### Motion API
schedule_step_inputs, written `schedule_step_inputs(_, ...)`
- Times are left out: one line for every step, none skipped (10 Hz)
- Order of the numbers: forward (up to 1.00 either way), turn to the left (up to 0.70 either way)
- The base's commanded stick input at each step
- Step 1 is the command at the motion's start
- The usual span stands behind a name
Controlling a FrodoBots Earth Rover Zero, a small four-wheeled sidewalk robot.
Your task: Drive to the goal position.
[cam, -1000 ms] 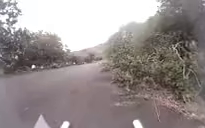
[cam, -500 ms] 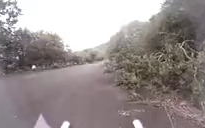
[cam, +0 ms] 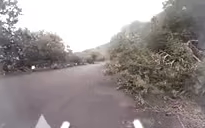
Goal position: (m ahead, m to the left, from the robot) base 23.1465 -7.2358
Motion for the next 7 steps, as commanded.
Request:
schedule_step_inputs(0.50, 0.18)
schedule_step_inputs(0.50, 0.50)
schedule_step_inputs(0.50, 0.50)
schedule_step_inputs(0.50, 0.50)
schedule_step_inputs(0.50, 0.50)
schedule_step_inputs(0.50, 0.30)
schedule_step_inputs(0.50, 0.01)
